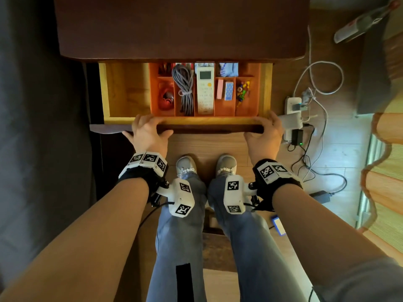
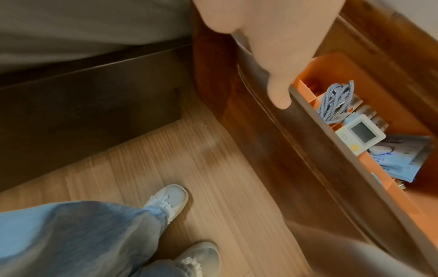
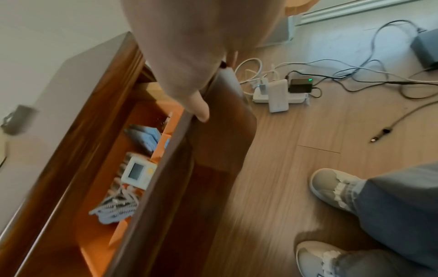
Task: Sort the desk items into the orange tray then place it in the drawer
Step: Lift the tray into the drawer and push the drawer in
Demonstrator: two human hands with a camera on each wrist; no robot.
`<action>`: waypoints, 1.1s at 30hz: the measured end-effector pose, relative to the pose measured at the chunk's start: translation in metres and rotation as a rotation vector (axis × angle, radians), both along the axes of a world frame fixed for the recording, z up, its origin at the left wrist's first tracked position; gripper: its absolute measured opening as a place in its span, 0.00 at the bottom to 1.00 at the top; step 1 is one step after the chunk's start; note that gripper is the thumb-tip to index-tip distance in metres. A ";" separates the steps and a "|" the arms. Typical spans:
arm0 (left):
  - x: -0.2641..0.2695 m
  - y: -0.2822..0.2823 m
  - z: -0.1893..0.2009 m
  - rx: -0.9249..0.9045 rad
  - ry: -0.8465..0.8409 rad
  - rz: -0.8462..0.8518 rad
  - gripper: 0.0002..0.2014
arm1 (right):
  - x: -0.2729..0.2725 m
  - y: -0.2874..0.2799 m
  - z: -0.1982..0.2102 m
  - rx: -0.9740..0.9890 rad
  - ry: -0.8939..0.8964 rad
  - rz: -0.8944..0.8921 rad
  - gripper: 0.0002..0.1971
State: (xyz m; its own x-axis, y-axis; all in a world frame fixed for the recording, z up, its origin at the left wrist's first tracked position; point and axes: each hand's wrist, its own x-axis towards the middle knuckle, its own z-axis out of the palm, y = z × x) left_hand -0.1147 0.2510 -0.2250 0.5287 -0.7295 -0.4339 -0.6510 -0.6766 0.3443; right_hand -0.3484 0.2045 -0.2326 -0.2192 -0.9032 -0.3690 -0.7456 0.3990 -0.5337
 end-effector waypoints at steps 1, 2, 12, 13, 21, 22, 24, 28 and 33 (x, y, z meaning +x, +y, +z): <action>0.002 -0.002 -0.001 -0.062 -0.003 0.031 0.21 | 0.002 -0.001 -0.001 -0.071 0.036 -0.009 0.17; 0.003 -0.003 -0.002 -0.138 -0.015 0.078 0.23 | 0.003 -0.002 0.000 -0.138 0.075 -0.022 0.15; 0.015 -0.017 -0.041 0.037 0.124 0.113 0.21 | 0.027 -0.028 -0.034 0.140 0.023 0.149 0.22; 0.018 -0.024 -0.047 0.025 0.107 0.125 0.22 | 0.031 -0.034 -0.037 0.110 0.048 0.148 0.23; 0.036 -0.060 -0.066 0.035 0.055 0.092 0.26 | 0.044 -0.063 -0.061 -0.003 0.027 0.093 0.26; 0.037 -0.064 -0.069 0.018 0.041 0.087 0.26 | 0.045 -0.067 -0.064 -0.025 0.030 0.099 0.26; 0.038 -0.073 -0.072 -0.011 0.015 0.085 0.27 | 0.048 -0.075 -0.069 -0.060 0.036 0.102 0.25; 0.038 -0.087 -0.079 -0.086 -0.002 0.105 0.29 | 0.053 -0.091 -0.078 -0.124 0.031 0.106 0.22; 0.038 -0.102 -0.086 -0.136 -0.002 0.126 0.28 | 0.060 -0.108 -0.087 -0.161 0.053 0.121 0.22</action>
